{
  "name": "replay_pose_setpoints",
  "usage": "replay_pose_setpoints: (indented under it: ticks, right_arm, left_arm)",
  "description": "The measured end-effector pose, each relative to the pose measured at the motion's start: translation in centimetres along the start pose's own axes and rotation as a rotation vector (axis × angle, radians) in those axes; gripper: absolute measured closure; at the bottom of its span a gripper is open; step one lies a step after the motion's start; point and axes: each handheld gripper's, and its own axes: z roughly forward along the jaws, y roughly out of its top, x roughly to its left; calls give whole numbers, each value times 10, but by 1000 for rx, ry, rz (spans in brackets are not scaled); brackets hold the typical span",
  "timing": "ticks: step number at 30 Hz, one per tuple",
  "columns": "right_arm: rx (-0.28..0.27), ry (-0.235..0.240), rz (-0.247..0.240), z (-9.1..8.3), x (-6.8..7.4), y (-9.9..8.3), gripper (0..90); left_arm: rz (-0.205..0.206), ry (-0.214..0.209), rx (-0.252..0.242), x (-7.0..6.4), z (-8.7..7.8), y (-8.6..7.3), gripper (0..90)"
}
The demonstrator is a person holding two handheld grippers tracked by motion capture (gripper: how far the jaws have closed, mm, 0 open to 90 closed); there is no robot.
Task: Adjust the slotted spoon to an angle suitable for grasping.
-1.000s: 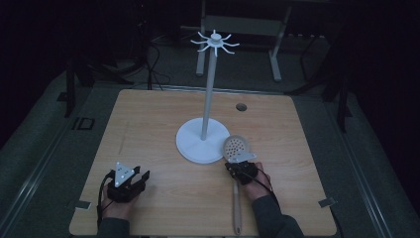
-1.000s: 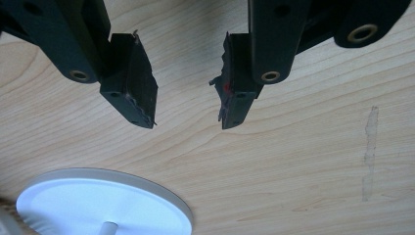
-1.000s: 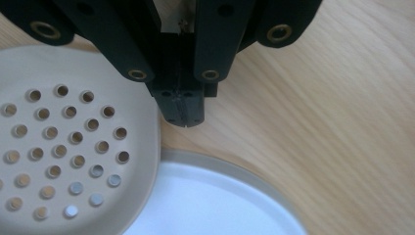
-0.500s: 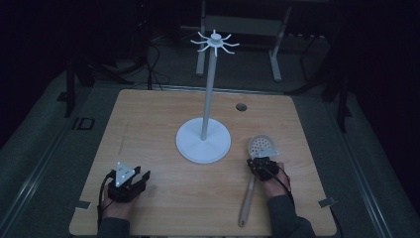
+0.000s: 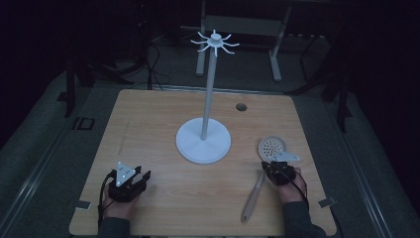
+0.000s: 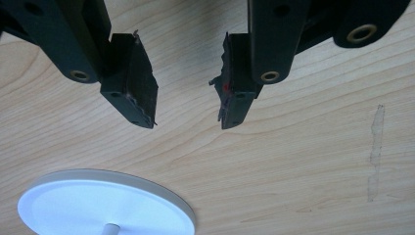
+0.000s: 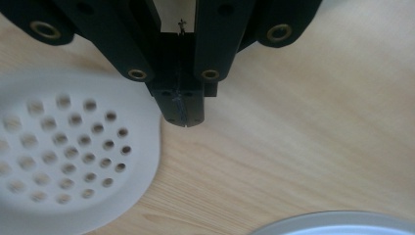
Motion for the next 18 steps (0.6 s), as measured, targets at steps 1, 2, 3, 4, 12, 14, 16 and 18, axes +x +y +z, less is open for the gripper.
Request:
replay_pose_setpoints:
  ticks: [1, 2, 3, 4, 12, 14, 16, 18]
  right_arm:
    - [-14, 11, 0, -6, 0, -3, 900]
    - [-26, 25, 9, -11, 0, -6, 900]
    - [-34, 37, 14, -16, 1, -10, 900]
    - [-38, 42, 14, -20, 2, -14, 900]
    - [-16, 77, -5, -37, 12, -36, 900]
    - [-1, 123, -10, -42, 22, -45, 900]
    - [23, 127, -48, -44, 31, -49, 900]
    - [39, 145, -82, -45, 39, -51, 900]
  left_arm:
    - [0, 0, -2, 0, 0, 0, 581]
    - [-1, -1, -3, -1, 0, 0, 581]
    - [0, -2, -2, -1, 0, 0, 581]
    - [2, -2, -1, -1, 1, 0, 581]
    - [7, -2, -5, -2, 1, 1, 580]
    - [6, -1, -7, -2, 1, 2, 580]
    - [7, -2, -10, -2, 0, 2, 580]
    - [4, -2, -17, -1, -1, 2, 580]
